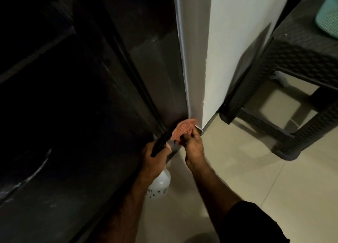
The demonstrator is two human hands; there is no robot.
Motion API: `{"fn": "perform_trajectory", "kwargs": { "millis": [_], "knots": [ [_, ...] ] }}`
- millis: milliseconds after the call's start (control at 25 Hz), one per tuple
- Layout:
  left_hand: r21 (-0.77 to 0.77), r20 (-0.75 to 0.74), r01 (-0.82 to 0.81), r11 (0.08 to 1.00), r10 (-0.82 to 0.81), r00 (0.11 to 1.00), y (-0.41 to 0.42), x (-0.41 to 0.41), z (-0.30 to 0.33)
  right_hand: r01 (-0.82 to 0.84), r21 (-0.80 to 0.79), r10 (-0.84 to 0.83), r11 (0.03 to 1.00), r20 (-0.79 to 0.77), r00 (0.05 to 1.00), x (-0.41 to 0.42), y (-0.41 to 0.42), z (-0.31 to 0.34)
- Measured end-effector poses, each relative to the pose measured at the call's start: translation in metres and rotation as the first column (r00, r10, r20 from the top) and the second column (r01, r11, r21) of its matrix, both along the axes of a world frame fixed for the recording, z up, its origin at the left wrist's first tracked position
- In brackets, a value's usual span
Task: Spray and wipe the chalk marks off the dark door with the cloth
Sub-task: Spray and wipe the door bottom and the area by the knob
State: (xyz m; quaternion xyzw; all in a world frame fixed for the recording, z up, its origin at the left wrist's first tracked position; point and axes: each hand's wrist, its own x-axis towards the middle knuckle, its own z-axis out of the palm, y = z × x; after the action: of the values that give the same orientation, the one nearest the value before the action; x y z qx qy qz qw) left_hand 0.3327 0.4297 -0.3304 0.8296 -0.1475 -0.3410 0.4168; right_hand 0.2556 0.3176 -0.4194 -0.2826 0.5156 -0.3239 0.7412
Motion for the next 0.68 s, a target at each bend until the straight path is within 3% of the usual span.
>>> {"fn": "perform_trajectory", "kwargs": {
  "millis": [120,200,400,440,560,640,680],
  "knots": [
    [0.039,-0.016,0.065,0.997,-0.064,0.998,-0.005,-0.005,0.016,-0.003,0.144,0.002,0.990,0.005,1.000,0.002,-0.006,0.013],
    [0.066,0.005,0.149,0.987,-0.149,0.989,-0.006,-0.007,0.027,-0.008,0.122,0.009,0.992,-0.009,1.000,0.004,-0.012,0.022],
    [0.127,-0.010,0.145,0.981,-0.145,0.989,-0.021,-0.009,0.051,-0.067,0.198,0.069,0.978,-0.003,0.998,-0.008,-0.001,0.032],
    [0.124,-0.008,0.154,0.980,-0.154,0.988,-0.024,-0.010,0.056,-0.044,0.178,0.046,0.983,-0.012,0.999,-0.004,0.000,0.040],
    [0.099,0.036,0.164,0.982,-0.168,0.985,-0.025,-0.011,0.064,0.026,-0.172,-0.030,0.985,-0.020,0.999,-0.003,-0.006,0.052],
    [0.108,0.011,0.069,0.992,-0.071,0.997,-0.026,-0.013,0.076,-0.114,-0.359,0.071,0.926,-0.130,0.989,-0.007,-0.002,0.049],
    [0.118,-0.009,0.024,0.993,-0.023,1.000,-0.026,-0.015,0.082,-0.169,-0.301,0.096,0.939,-0.241,0.966,-0.002,-0.005,0.048]
  ]
}}
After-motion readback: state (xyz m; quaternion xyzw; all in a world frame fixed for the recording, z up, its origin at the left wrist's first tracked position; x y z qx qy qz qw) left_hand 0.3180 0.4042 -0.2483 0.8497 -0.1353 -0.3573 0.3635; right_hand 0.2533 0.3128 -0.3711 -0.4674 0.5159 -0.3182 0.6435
